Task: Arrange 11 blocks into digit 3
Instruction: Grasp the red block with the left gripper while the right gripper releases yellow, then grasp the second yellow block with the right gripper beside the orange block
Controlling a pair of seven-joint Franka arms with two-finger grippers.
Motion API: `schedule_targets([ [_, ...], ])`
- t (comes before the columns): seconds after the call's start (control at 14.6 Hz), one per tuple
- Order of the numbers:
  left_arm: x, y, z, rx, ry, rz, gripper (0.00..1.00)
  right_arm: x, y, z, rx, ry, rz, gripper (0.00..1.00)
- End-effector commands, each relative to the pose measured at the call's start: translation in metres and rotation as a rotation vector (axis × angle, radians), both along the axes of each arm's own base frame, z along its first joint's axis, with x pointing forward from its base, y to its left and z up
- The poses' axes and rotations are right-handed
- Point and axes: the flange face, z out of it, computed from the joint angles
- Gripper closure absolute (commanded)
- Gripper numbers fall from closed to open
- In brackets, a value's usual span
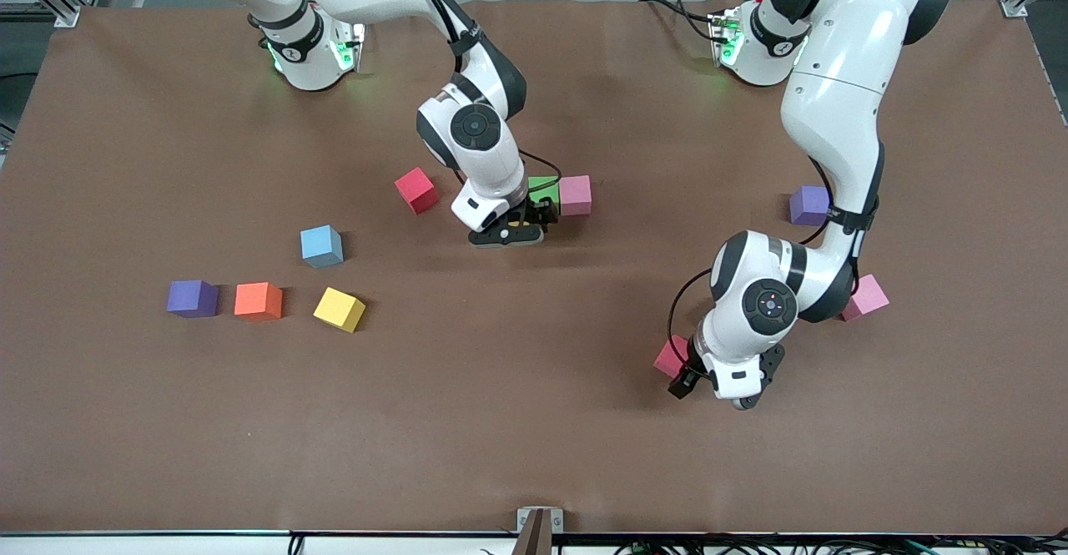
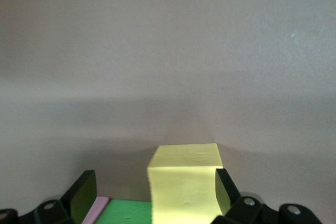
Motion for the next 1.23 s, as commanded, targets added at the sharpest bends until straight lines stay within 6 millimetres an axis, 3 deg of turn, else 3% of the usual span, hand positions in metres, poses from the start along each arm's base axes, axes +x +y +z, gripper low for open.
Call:
schedule_targets([
  [0.0,0.003,-0.005,-0.001,-0.012,-0.008,-0.002,0.10,0.017,-0.007,0.049,0.011,0.013,-0.046,0.00],
  [0.14,0.002,-0.008,-0.004,-0.010,-0.007,-0.015,0.15,0.045,-0.036,0.069,-0.024,0.019,-0.078,0.00],
  [0.27,0.001,-0.009,-0.004,-0.009,-0.008,-0.025,0.16,0.068,-0.073,0.068,-0.074,0.046,-0.129,0.00],
  [0.75,0.001,-0.009,-0.005,-0.006,-0.007,-0.056,0.46,0.157,-0.239,0.060,-0.178,0.034,-0.365,0.00],
  [1.03,0.001,-0.009,-0.004,-0.005,-0.011,-0.076,0.56,0.179,-0.298,0.043,-0.239,0.013,-0.290,0.00],
  [1.16,0.003,-0.008,0.003,-0.004,-0.020,-0.083,0.57,0.182,-0.315,0.030,-0.250,0.031,-0.252,0.00],
])
